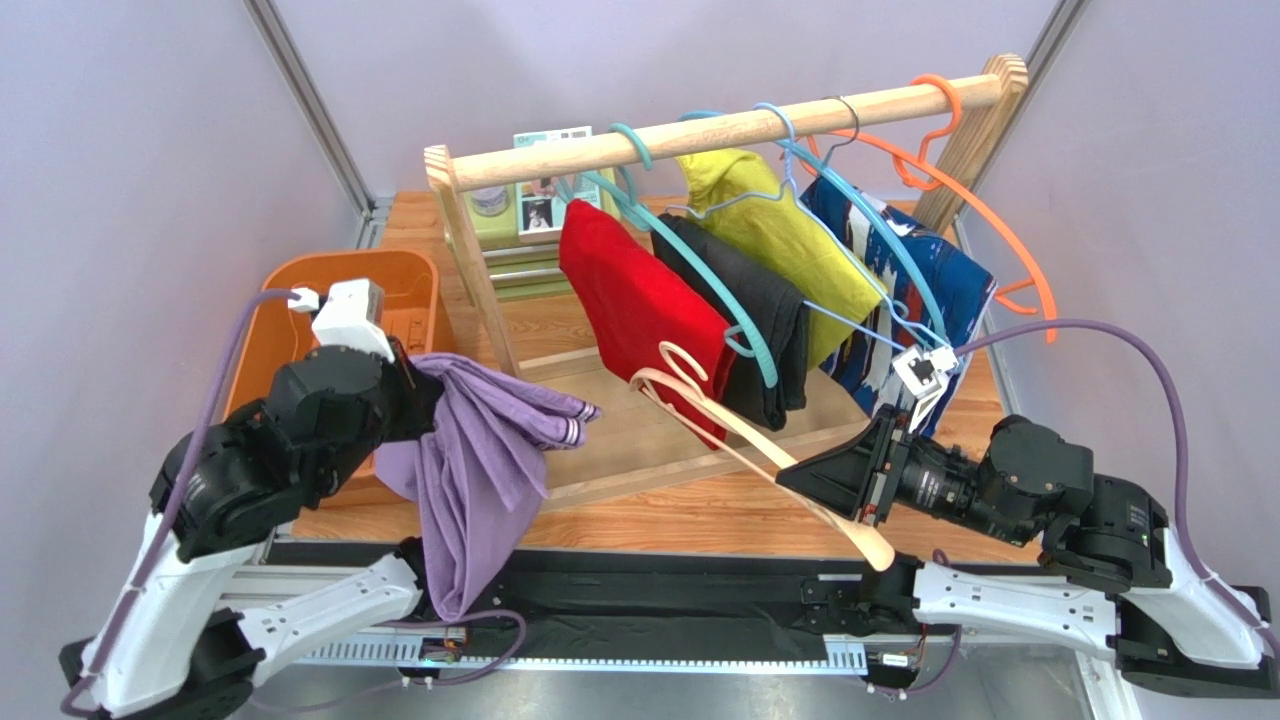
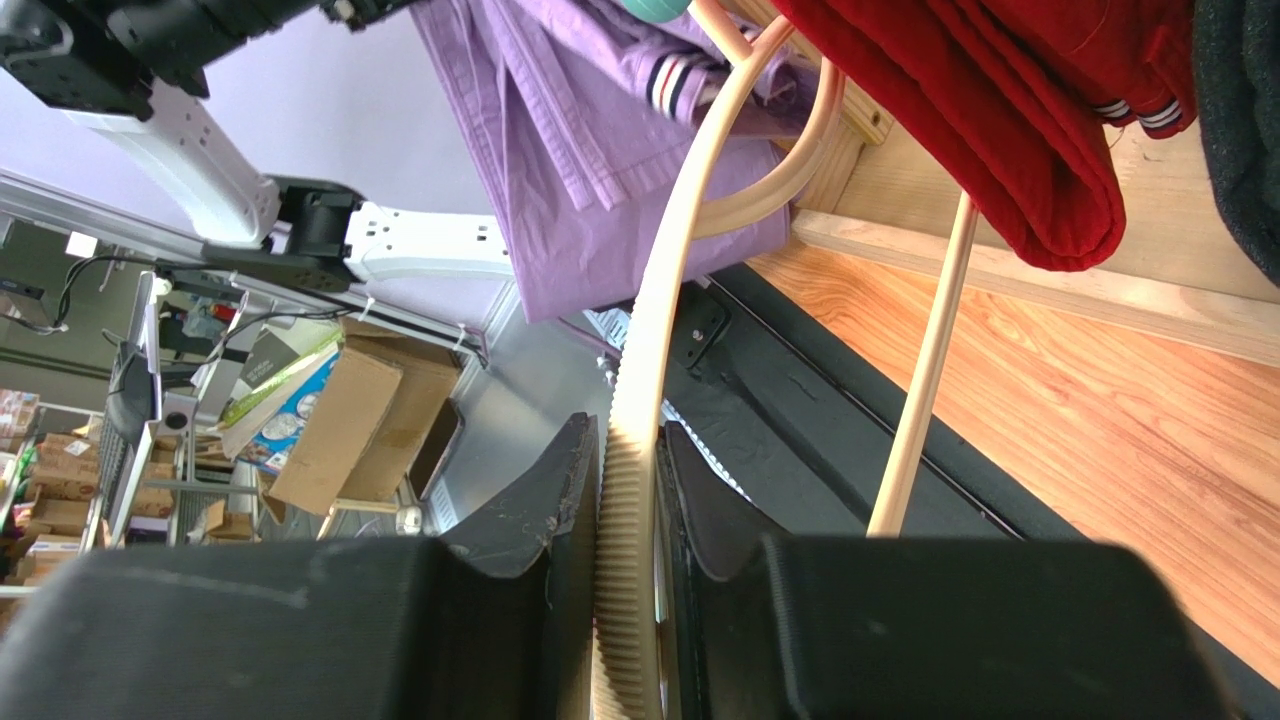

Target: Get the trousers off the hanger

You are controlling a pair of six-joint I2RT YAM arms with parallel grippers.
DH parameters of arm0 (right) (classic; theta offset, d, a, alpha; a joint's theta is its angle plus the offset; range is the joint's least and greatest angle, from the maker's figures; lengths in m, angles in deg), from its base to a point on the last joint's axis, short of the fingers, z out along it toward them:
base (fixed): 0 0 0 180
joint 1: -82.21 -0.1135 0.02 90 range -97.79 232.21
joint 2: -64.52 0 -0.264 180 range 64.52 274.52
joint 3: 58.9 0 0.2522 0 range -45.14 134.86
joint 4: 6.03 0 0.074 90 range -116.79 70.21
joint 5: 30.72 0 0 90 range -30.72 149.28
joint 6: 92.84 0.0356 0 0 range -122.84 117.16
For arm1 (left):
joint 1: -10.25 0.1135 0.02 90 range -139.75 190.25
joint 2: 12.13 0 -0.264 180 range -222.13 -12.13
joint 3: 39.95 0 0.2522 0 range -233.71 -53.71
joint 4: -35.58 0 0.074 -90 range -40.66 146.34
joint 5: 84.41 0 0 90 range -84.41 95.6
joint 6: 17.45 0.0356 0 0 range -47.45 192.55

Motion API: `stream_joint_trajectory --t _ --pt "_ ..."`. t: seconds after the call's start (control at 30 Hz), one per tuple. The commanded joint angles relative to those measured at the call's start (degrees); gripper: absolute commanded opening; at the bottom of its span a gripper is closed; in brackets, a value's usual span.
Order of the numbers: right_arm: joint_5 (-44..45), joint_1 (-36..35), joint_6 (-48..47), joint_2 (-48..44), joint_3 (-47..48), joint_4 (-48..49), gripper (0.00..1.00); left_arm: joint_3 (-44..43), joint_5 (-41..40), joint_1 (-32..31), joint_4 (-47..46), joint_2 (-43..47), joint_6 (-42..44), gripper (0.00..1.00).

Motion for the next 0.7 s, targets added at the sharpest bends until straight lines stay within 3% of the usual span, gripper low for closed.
stream_joint_trajectory --t 0.0,0.2,0.47,0.67 --pt "2.2 0.2 -0.5 -0.3 0.5 1.2 0.00 -4.8 7.7 11.3 -4.8 -5.3 8.1 0.00" --pt "2.6 0.2 -1.7 1.2 2.5 0.5 0.00 -15.0 11.8 27.0 -5.9 -12.3 14.9 0.00" --pt "2.8 0.2 -3.6 3.3 6.8 -4.2 0.00 -33.9 6.6 28.1 -5.7 -21.6 17.8 0.00" --pt "3.9 0.1 -4.5 3.8 9.8 -7.7 0.00 -40.8 -0.6 28.1 -9.0 -25.1 22.0 0.00"
